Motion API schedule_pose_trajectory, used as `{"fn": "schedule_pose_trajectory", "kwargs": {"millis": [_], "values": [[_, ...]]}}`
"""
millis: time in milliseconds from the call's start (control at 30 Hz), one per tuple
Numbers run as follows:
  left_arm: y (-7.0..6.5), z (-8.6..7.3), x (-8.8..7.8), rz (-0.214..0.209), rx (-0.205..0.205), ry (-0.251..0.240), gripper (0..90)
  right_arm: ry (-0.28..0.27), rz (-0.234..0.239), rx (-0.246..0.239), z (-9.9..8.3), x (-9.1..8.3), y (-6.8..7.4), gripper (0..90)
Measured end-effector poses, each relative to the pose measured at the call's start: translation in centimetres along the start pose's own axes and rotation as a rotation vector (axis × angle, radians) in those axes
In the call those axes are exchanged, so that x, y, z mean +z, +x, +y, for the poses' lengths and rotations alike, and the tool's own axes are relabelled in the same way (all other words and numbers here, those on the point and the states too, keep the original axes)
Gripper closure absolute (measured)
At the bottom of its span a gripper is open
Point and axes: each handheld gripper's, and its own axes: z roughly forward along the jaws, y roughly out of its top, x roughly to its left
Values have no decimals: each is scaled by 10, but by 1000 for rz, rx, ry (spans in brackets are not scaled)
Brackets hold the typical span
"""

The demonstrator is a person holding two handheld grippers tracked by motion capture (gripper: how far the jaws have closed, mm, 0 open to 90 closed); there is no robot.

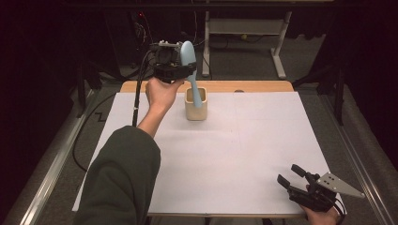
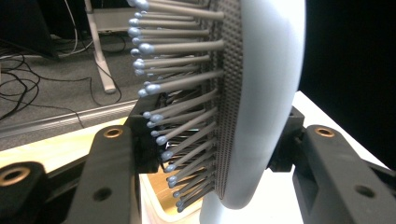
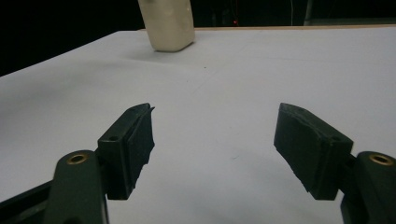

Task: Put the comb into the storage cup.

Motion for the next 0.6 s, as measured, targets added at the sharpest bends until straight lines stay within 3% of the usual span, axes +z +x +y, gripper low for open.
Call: {"fn": "schedule_pose_trajectory", "kwargs": {"millis": [167,600], "values": [[4,1,4,11,-5,12,508,3,3,-1,0,0,1,293],[8,4,7,21,-16,-19,508,-3,6,2,0,0,1,295]]}}
